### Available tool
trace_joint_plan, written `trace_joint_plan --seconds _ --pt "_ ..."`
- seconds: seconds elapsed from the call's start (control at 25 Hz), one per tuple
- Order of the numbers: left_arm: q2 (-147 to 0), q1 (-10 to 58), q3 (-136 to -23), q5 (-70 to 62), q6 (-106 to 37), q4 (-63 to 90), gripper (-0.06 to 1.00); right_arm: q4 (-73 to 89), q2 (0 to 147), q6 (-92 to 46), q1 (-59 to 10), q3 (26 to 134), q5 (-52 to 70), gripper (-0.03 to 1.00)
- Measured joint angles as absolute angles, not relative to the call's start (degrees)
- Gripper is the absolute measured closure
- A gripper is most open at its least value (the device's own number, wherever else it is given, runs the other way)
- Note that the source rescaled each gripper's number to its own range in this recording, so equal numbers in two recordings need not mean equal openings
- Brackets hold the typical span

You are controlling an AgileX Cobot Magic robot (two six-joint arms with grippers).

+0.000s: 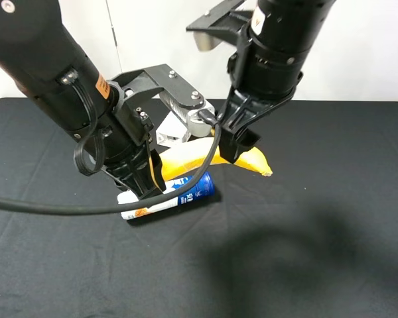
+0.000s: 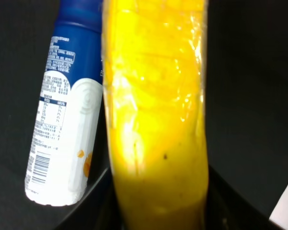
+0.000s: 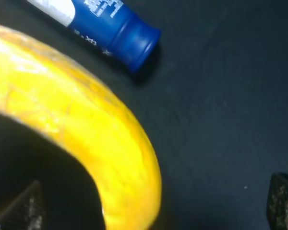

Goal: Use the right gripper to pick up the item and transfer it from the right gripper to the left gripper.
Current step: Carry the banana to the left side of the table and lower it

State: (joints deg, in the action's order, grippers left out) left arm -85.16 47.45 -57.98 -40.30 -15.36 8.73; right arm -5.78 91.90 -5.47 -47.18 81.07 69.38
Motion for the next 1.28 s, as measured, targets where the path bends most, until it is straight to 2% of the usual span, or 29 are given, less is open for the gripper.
trace_joint_plan --seconds 0.6,1.04,1.28 --pt "-85.2 47.4 -58.0 -40.4 -15.4 8.7 0.94 -10.8 76.5 -2.1 -46.7 66.0 69.5 -0.03" --pt "-85.2 47.4 -58.0 -40.4 -15.4 8.7 0.94 -10.9 64.0 0.8 -34.7 58.5 69.4 -0.03" --pt "-85.2 47.4 -58.0 -40.4 -15.7 8.7 0.94 -10.9 53.7 3.7 -33.0 53.8 69.5 -0.03"
